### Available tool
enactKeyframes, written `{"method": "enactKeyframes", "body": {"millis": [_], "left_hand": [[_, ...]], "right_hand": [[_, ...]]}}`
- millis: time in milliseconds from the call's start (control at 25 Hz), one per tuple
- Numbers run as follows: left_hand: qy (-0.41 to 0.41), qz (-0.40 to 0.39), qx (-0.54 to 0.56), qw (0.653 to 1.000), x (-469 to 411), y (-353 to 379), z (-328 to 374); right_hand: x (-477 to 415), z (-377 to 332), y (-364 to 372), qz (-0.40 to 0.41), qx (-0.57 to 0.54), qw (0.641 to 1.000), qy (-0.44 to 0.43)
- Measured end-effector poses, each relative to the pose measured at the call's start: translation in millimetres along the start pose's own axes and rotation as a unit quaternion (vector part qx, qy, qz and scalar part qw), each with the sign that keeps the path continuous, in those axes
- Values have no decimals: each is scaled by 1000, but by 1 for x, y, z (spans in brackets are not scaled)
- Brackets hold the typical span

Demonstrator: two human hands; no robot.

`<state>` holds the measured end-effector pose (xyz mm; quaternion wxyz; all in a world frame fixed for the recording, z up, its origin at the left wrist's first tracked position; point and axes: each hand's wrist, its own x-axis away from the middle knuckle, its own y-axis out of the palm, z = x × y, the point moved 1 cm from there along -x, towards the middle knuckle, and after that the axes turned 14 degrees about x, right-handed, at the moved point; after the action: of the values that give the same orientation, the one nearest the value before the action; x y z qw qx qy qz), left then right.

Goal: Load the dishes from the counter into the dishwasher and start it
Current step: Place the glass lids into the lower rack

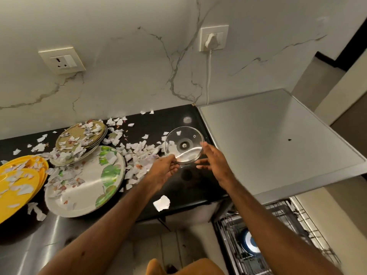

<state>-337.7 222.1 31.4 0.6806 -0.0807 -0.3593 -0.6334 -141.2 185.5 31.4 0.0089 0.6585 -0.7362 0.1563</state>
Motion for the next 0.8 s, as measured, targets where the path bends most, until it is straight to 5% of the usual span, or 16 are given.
{"method": "enactKeyframes", "body": {"millis": [160,440,800], "left_hand": [[-28,-73,-54,995,16,50,-47],[-90,-170,-146,970,43,143,-127],[-209,-293,-291,886,73,248,-253]], "right_hand": [[26,29,-56,102,57,993,-2],[91,95,-158,222,-81,970,62],[192,198,-272,364,-107,918,116]]}}
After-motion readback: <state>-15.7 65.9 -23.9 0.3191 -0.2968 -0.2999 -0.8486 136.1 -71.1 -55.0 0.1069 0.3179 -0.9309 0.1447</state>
